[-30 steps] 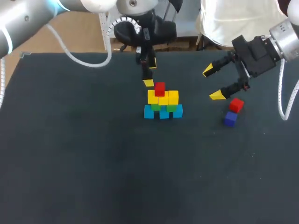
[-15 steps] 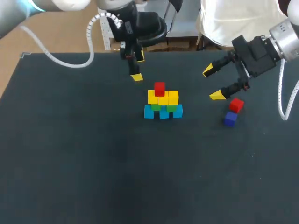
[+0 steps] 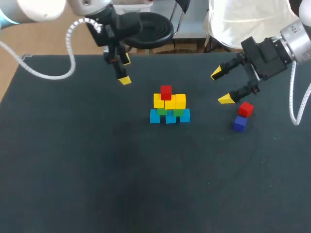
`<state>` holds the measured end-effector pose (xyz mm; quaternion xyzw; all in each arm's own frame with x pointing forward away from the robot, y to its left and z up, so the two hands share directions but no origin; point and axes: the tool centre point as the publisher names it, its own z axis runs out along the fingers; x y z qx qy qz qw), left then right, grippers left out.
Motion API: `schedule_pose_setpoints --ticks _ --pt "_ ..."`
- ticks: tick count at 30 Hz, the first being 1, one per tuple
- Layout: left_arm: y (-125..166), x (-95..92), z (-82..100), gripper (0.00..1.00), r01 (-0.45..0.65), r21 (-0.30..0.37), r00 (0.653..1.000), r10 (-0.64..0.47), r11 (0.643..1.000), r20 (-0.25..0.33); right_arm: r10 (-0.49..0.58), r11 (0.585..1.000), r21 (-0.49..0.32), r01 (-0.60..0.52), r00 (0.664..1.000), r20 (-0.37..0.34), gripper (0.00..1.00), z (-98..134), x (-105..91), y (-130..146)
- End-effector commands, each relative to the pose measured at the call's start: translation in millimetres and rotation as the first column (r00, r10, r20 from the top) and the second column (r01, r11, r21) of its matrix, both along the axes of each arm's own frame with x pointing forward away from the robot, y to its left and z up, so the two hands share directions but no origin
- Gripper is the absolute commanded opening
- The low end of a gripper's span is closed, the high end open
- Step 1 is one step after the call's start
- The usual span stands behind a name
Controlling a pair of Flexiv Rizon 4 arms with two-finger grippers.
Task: Place the blue cubes, place green cubes on the blue cubes, place the yellow cubes on the green cubes, then place the red cubes on the yellow cubes, and place purple cube on the red cubes.
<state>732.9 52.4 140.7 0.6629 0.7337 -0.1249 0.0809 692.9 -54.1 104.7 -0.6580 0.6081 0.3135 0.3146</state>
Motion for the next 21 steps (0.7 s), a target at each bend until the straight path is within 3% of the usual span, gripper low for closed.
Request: schedule_pose_setpoints --ticks 1,10,13,16,21 --pt "18 -2.3 -2.6 1.0 -0.011 -0.126 1.0 0.012 0.992 0.01 0.001 1.0 0.002 -0.001 1.0 0.001 1.0 0 0.3 0" --pt "37 -2.9 -8.5 1.0 -0.044 -0.255 0.999 0.043 0.966 -0.007 0.001 1.0 0.002 -0.001 1.0 0.001 1.0 0 0.3 0" --pt "44 -4.9 -10.5 1.0 -0.059 -0.25 0.998 0.059 0.966 -0.009 0.001 1.0 0.002 -0.001 1.0 0.001 1.0 0 0.3 0" --pt "49 -7.3 -12.8 1.0 -0.095 -0.196 0.995 0.091 0.976 -0.03 0.001 1.0 0.002 -0.001 1.0 0.001 1.0 0 0.3 0" --pt "49 -7.3 -12.8 1.0 -0.095 -0.196 0.995 0.091 0.976 -0.03 0.001 1.0 0.002 -0.001 1.0 0.001 1.0 0 0.3 0"
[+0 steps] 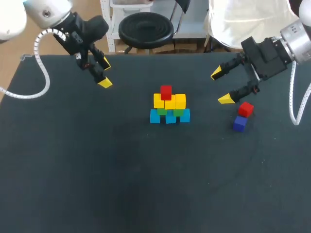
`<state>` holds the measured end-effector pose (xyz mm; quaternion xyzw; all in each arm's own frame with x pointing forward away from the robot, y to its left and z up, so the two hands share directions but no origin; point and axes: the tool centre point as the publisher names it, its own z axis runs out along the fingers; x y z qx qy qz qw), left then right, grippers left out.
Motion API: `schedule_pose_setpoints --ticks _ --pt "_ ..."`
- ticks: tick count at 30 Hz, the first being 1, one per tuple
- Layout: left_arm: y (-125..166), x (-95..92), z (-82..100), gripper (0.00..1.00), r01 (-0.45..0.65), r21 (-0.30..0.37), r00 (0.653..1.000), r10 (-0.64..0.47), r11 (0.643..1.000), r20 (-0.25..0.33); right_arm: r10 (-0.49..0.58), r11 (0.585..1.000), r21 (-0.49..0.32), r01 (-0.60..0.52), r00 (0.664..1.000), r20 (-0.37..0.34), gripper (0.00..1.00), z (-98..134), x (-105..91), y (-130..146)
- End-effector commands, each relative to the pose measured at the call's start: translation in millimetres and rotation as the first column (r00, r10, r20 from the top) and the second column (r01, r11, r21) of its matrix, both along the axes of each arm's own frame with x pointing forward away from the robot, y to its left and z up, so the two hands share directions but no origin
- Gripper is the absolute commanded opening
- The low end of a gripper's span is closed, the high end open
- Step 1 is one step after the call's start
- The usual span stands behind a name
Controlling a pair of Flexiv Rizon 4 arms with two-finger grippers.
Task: Place the blue cubes, place green cubes on the blue cubes, place the yellow cubes on the green cubes, then place the red cubes on the yellow cubes, and place purple cube on the red cubes.
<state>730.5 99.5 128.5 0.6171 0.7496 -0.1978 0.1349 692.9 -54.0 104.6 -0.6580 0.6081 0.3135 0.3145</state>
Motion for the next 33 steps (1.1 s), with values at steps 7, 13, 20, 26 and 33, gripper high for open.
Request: schedule_pose_setpoints --ticks 7,13,20,26,33 --pt "2 -4.8 -0.7 1.0 -0.005 -0.016 1.0 0.005 1.0 0.011 0.001 1.0 0.002 -0.001 1.0 0.001 1.0 0 0.3 0" --pt "-20 -1.9 25.3 1.0 0.11 -0.135 0.992 -0.101 0.985 0.078 0.001 1.0 0.002 -0.001 1.0 0.001 1.0 0 0.3 0" --pt "-29 -9.8 53.8 1.0 0.224 -0.219 0.973 -0.204 0.95 0.11 0.001 1.0 0.002 -0.001 1.0 0.001 1.0 0 0.3 0" --pt "-28 -24.1 63.1 1.0 0.254 -0.215 0.965 -0.234 0.943 0.115 0.001 1.0 0.002 -0.001 1.0 0.001 1.0 0 0.3 0" --pt "-28 -24.1 63.1 1.0 0.254 -0.215 0.965 -0.234 0.943 0.115 0.001 1.0 0.002 -0.001 1.0 0.001 1.0 0 0.3 0"
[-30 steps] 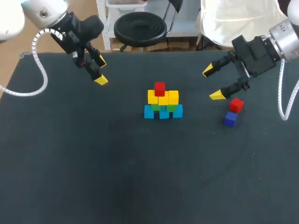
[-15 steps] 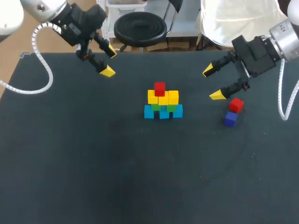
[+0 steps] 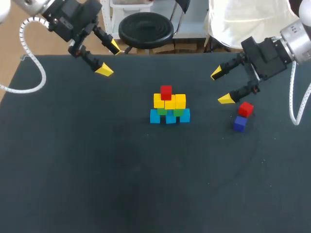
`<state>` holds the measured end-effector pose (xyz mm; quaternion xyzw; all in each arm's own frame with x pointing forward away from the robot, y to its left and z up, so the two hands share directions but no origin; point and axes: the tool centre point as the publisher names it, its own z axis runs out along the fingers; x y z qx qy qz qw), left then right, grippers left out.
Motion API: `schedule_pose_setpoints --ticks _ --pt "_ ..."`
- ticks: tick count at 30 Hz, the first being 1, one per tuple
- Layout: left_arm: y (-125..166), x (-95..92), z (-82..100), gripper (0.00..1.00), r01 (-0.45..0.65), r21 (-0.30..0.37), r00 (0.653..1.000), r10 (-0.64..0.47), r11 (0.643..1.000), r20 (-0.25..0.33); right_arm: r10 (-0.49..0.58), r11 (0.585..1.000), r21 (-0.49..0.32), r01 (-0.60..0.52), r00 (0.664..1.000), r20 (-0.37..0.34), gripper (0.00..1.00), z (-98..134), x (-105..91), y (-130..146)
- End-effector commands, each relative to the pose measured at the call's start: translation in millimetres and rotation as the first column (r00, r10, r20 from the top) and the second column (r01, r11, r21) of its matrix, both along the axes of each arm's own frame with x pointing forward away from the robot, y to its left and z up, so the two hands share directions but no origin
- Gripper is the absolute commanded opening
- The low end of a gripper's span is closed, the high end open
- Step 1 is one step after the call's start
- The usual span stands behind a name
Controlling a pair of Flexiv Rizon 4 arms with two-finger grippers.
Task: Place the blue cubes, place green cubes on the blue cubes, place the yellow cubes on the green cubes, then place the red cubes on the yellow cubes, and place purple cube on the red cubes.
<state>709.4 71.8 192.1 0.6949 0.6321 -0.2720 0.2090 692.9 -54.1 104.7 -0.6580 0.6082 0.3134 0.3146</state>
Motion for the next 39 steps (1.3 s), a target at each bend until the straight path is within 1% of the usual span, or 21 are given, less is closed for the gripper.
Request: schedule_pose_setpoints --ticks 1,12,13,16,18,21,24,27,29,30,31,32,34,35,39 --pt "0 -2.9 -0.5 1.0 -0.005 -0.002 1.0 0.005 1.0 0.005 0.001 1.0 0.002 -0.001 1.0 0.001 1.0 0 0.2 0" --pt "0 -2.9 -0.5 1.0 -0.005 -0.002 1.0 0.005 1.0 0.005 0.001 1.0 0.002 -0.001 1.0 0.001 1.0 0 0.2 0" --pt "0 -2.9 -0.5 1.0 -0.005 -0.002 1.0 0.005 1.0 0.005 0.02 1.0 -0.009 -0.02 1.0 0.022 1.0 2 0.9 -3" --pt "0 -2.9 -0.5 1.0 -0.005 -0.002 1.0 0.005 1.0 0.005 0.061 0.998 -0.03 -0.059 0.997 0.055 1.0 12 0.2 -18" --pt "0 -2.9 -0.5 1.0 -0.005 -0.002 1.0 0.005 1.0 0.005 0.079 0.995 -0.072 -0.074 0.995 0.059 1.0 17 -1.2 -31" --pt "0 -2.9 -0.5 1.0 -0.005 -0.002 1.0 0.005 1.0 0.005 0.113 0.992 -0.068 -0.108 0.99 0.082 1.0 24 -4.0 -48" --pt "0 -2.9 -0.5 1.0 -0.005 -0.002 1.0 0.005 1.0 0.005 0.143 0.988 -0.079 -0.136 0.986 0.087 1.0 25 -3.1 -63" --pt "0 -2.9 -0.5 1.0 -0.005 -0.002 1.0 0.005 1.0 0.005 0.199 0.98 -0.036 -0.196 0.973 0.119 1.0 20 -0.4 -75" --pt "0 -2.9 -0.5 1.0 -0.005 -0.002 1.0 0.005 1.0 0.005 0.227 0.974 -0.035 -0.224 0.968 0.106 1.0 12 3.0 -83" --pt "0 -2.9 -0.5 1.0 -0.005 -0.002 1.0 0.005 1.0 0.005 0.247 0.969 -0.046 -0.243 0.964 0.103 1.0 9 4.8 -87" --pt "0 -2.9 -0.5 1.0 -0.005 -0.002 1.0 0.005 1.0 0.005 0.254 0.967 -0.058 -0.25 0.963 0.085 1.0 6 6.9 -90" --pt "0 -2.9 -0.5 1.0 -0.005 -0.002 1.0 0.005 1.0 0.005 0.243 0.969 -0.066 -0.239 0.968 0.067 1.0 4 8.8 -93" --pt "0 -2.9 -0.5 1.0 -0.005 -0.002 1.0 0.005 1.0 0.005 0.181 0.979 -0.097 -0.178 0.983 0.024 1.0 2 10.3 -100" --pt "0 -2.9 -0.5 1.0 -0.005 -0.002 1.0 0.005 1.0 0.005 0.149 0.984 -0.107 -0.146 0.989 0.019 1.0 4 8.6 -103" --pt "0 -2.9 -0.5 1.0 -0.005 -0.002 1.0 0.005 1.0 0.005 0.149 0.984 -0.107 -0.146 0.989 0.019 1.0 4 8.6 -103"
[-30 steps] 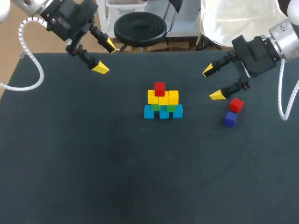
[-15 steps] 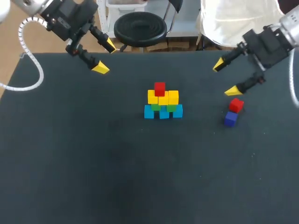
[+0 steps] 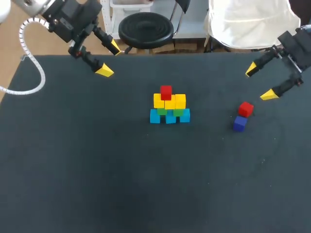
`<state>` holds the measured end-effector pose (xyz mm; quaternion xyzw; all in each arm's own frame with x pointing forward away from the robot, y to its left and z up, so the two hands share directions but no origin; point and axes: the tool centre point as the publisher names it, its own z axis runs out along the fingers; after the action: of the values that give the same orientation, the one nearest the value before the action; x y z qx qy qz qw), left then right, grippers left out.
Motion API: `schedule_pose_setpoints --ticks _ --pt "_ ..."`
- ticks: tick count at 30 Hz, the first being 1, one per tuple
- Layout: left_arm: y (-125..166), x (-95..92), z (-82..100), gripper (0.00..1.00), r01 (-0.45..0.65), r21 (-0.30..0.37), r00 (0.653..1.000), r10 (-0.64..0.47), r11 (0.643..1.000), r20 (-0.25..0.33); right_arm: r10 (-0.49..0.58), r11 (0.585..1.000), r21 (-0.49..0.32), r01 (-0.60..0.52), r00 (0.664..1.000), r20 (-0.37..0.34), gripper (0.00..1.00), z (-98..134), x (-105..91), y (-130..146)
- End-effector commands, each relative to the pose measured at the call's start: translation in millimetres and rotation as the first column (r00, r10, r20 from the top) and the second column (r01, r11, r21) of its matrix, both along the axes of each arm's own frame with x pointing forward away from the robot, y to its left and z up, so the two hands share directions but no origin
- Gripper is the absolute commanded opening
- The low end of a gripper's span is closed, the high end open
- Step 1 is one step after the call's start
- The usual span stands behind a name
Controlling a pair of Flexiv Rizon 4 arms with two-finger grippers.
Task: Place the blue cubes, place green cubes on the blue cubes, place the yellow cubes on the green cubes, then place the red cubes on the yellow cubes, and place purple cube on the red cubes.
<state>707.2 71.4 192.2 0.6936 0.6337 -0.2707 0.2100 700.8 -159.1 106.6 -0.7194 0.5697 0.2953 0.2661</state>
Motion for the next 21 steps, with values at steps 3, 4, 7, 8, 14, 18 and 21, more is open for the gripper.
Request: schedule_pose_setpoints --ticks 3,4,7,8,14,18,21 --pt "0 -0.8 -0.6 1.0 0.0 -0.002 1.0 0.0 1.0 0.003 0.004 1.0 -0.005 -0.004 1.0 -0.001 1.0 2 0.7 2" --pt "0 -0.8 -0.6 1.0 0.0 -0.002 1.0 0.0 1.0 0.003 0.004 1.0 -0.005 -0.004 1.0 -0.001 1.0 2 0.7 2" --pt "0 -0.8 -0.6 1.0 0.0 -0.002 1.0 0.0 1.0 0.003 0.004 1.0 -0.005 -0.004 1.0 -0.001 1.0 2 0.7 2" --pt "0 -0.8 -0.6 1.0 0.0 -0.002 1.0 0.0 1.0 0.003 0.004 1.0 -0.005 -0.004 1.0 -0.001 1.0 2 0.7 2" --pt "0 -0.8 -0.6 1.0 0.0 -0.002 1.0 0.0 1.0 0.003 0.219 0.976 0.002 -0.22 0.973 0.067 1.0 -11 15.4 0" --pt "0 -0.8 -0.6 1.0 0.0 -0.002 1.0 0.0 1.0 0.003 0.456 0.889 -0.029 -0.456 0.89 -0.017 1.0 -23 30.5 9" --pt "0 -0.8 -0.6 1.0 0.0 -0.002 1.0 0.0 1.0 0.003 0.535 0.842 -0.055 -0.537 0.844 -0.045 1.0 -27 36.3 15"
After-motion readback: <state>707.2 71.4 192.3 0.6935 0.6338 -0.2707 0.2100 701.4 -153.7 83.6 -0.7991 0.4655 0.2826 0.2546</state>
